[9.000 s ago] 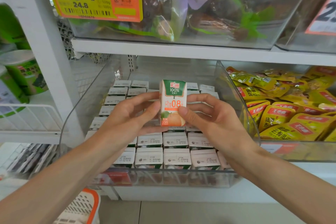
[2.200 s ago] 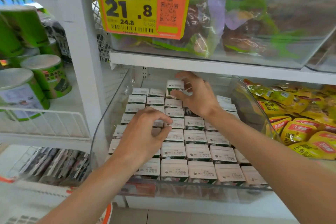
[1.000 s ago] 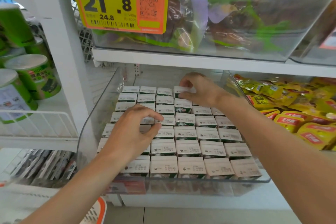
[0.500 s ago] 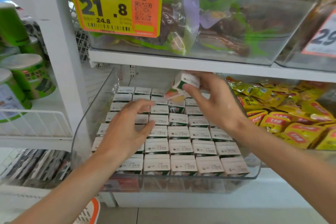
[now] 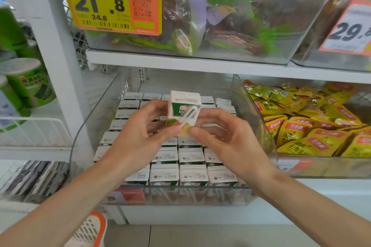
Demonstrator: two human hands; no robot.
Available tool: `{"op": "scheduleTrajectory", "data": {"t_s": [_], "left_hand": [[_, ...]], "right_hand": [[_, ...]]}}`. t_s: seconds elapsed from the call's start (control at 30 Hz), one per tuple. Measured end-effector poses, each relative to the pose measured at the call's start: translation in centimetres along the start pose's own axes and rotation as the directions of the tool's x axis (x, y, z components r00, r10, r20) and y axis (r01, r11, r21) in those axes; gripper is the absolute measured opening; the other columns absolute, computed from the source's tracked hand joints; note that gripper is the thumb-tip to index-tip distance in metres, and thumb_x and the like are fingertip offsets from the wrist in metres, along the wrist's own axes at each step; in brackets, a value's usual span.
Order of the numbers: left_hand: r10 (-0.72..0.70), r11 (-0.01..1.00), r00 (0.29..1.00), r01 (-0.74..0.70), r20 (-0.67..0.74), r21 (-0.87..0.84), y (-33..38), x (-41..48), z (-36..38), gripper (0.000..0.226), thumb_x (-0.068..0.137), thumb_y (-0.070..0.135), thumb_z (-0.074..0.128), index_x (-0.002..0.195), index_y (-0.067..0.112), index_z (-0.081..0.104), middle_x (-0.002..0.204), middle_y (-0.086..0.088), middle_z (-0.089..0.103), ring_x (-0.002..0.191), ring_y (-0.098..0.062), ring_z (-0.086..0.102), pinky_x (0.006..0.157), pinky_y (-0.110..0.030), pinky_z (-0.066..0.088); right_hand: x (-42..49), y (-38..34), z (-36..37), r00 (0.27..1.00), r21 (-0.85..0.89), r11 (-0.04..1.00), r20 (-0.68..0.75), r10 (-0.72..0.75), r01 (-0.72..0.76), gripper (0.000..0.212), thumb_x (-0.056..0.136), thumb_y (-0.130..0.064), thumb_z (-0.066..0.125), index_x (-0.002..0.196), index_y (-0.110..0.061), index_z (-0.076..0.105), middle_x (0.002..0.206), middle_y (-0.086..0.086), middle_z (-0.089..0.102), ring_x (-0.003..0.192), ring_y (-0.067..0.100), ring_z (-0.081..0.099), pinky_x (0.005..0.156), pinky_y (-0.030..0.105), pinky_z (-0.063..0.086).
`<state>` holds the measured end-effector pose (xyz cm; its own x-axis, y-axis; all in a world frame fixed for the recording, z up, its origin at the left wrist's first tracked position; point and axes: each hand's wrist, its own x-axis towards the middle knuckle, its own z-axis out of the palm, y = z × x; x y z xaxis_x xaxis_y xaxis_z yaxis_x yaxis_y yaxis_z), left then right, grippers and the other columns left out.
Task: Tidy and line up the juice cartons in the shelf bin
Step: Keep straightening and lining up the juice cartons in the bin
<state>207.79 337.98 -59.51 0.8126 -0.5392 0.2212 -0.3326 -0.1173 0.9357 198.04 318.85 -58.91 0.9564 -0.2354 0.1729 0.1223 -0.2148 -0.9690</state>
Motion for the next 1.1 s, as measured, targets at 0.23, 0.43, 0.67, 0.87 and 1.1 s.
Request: {"op": "scheduleTrajectory", "data": {"t_s": [0.23,0.43,0.67,0.87,1.1], "left_hand": [[-0.044,0.998,0.996,0.047,0.073,-0.047,-0.4,-0.3,0.3,0.042,0.087,0.036,0.075,0.125,0.043,0.061,0.120,0.028,0.072,0.113,0.009,0.067,0.085,-0.010,0.056],[-0.055,0.992,0.993,0.066,0.103,-0.108,-0.7,-0.2,0.3,0.040,0.095,0.023,0.070,0.129,0.043,0.062,0.122,0.021,0.074,0.115,0.000,0.070,0.083,-0.015,0.058],[-0.065,0.979,0.993,0.083,0.102,-0.187,-0.4,-0.1,0.4,0.039,0.092,0.033,0.067,0.130,0.041,0.066,0.121,0.017,0.076,0.109,-0.006,0.074,0.081,-0.017,0.059],[-0.094,0.943,0.992,0.117,0.089,-0.311,-0.2,0.0,0.7,0.033,0.092,0.030,0.063,0.122,0.041,0.073,0.120,0.009,0.078,0.109,-0.011,0.075,0.081,-0.020,0.061],[-0.146,0.906,0.960,0.227,0.240,-0.357,-0.4,-0.2,0.9,0.037,0.102,0.031,0.059,0.138,0.028,0.065,0.128,0.002,0.075,0.119,-0.019,0.072,0.092,-0.031,0.061]], "right_hand": [[0.4,0.9,0.0,0.999,-0.053,0.998,-0.027,0.027,-0.029,0.027,0.090,-0.018,0.081,0.116,-0.019,0.073,0.104,0.000,0.078,0.093,0.013,0.079,0.087,0.024,0.061],[0.6,1.4,0.1,0.999,-0.058,0.998,-0.028,0.031,-0.032,0.029,0.091,-0.020,0.081,0.119,-0.022,0.071,0.107,0.003,0.076,0.093,0.014,0.078,0.089,0.027,0.062],[0.4,1.4,-0.2,0.998,-0.019,0.998,-0.045,0.053,-0.054,0.025,0.094,-0.018,0.079,0.118,-0.017,0.072,0.108,0.000,0.079,0.097,0.016,0.078,0.089,0.029,0.063],[0.6,0.8,-0.3,0.988,0.138,0.980,-0.030,0.151,-0.146,0.019,0.098,-0.017,0.072,0.114,-0.007,0.069,0.101,0.009,0.082,0.096,0.030,0.078,0.084,0.033,0.065],[0.7,0.3,0.1,0.992,0.104,0.987,0.013,0.122,-0.123,0.030,0.090,-0.031,0.079,0.117,-0.020,0.074,0.109,-0.002,0.080,0.100,0.015,0.077,0.092,0.033,0.063]]}}
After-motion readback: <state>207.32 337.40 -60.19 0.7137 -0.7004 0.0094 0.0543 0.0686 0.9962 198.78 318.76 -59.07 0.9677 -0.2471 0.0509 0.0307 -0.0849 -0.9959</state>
